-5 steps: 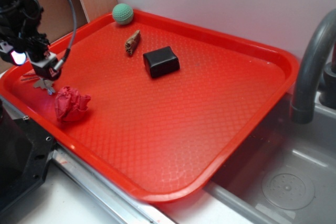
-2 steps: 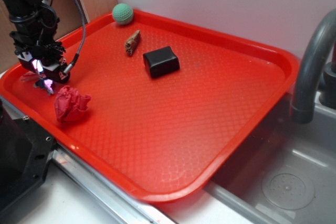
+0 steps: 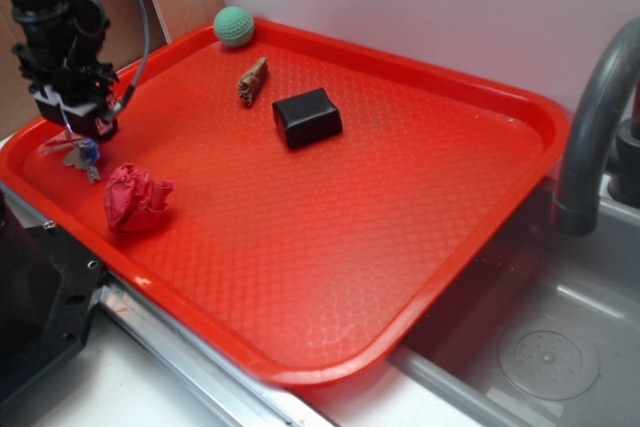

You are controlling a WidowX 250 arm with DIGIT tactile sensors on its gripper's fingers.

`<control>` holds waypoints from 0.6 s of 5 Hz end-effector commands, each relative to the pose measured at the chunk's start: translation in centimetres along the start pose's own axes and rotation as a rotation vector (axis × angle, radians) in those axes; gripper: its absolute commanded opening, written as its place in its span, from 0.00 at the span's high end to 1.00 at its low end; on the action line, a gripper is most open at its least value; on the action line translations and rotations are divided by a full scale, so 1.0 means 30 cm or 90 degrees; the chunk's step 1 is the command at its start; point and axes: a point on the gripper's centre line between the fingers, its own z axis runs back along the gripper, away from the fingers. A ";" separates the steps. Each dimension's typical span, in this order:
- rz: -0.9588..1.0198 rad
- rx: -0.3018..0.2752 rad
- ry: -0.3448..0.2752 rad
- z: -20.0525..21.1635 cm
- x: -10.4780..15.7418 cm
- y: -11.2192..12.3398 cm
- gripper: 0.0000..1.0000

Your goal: Grab the silver keys.

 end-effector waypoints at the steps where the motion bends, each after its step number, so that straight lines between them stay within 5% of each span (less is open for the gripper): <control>1: -0.022 -0.015 -0.110 0.391 0.042 -0.087 1.00; 3: -0.118 -0.068 -0.130 0.672 0.074 -0.265 1.00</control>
